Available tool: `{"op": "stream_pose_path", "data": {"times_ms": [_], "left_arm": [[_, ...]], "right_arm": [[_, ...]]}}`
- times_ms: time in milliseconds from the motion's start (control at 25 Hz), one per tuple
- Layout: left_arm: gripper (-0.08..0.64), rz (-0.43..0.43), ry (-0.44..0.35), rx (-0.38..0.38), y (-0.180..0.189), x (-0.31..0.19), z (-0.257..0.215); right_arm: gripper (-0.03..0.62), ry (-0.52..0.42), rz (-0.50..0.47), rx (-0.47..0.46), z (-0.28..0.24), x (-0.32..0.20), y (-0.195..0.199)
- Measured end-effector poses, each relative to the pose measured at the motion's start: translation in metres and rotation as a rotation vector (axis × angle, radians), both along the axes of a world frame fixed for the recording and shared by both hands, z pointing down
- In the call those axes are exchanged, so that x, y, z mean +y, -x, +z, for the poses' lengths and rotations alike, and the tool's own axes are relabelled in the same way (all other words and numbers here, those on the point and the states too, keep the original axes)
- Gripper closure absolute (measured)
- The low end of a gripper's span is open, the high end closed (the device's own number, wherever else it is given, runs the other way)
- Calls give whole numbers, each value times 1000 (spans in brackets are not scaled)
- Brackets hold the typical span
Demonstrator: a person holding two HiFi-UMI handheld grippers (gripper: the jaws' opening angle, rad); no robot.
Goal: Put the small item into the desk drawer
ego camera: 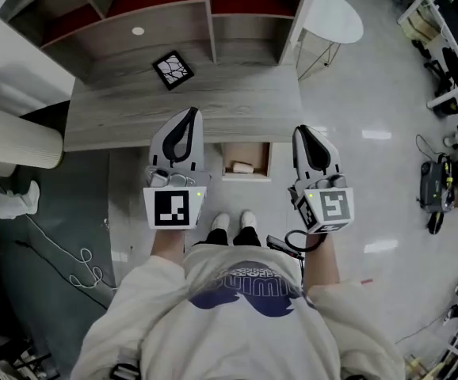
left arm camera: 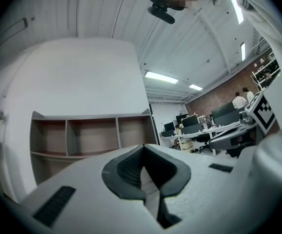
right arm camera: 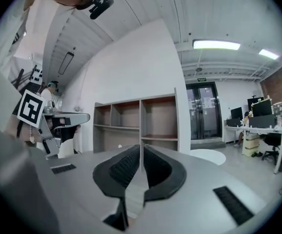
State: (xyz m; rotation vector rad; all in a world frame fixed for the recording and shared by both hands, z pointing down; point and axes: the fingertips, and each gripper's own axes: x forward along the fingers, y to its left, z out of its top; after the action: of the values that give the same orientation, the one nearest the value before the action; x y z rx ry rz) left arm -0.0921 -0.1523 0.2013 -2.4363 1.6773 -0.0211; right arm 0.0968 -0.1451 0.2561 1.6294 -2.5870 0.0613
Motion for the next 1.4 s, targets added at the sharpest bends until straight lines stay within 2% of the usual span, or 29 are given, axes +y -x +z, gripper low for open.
{"op": "stream_pose_path", "data": {"times_ms": [160, 560, 680, 840, 1280, 1400], "left_arm": [[552, 10, -32, 12, -7, 0, -18], [552, 33, -101, 14, -22, -9, -33], [552, 43, -120, -1, -26, -12, -36], [552, 54, -145, 23, -32, -15, -44], [552, 34, -119, 27, -28, -22, -39], [552, 31, -138, 31, -26, -22, -41]], "right_arm": [[578, -83, 28, -9, -26, 4, -4], [588, -201, 93, 9, -57, -4, -14], [592, -220, 117, 35, -58, -11, -17], [594, -240, 136, 45, -62, -20, -19], [594, -258, 126, 49, -66, -32, -10], [594, -260, 134, 58, -66, -34, -7]]}}
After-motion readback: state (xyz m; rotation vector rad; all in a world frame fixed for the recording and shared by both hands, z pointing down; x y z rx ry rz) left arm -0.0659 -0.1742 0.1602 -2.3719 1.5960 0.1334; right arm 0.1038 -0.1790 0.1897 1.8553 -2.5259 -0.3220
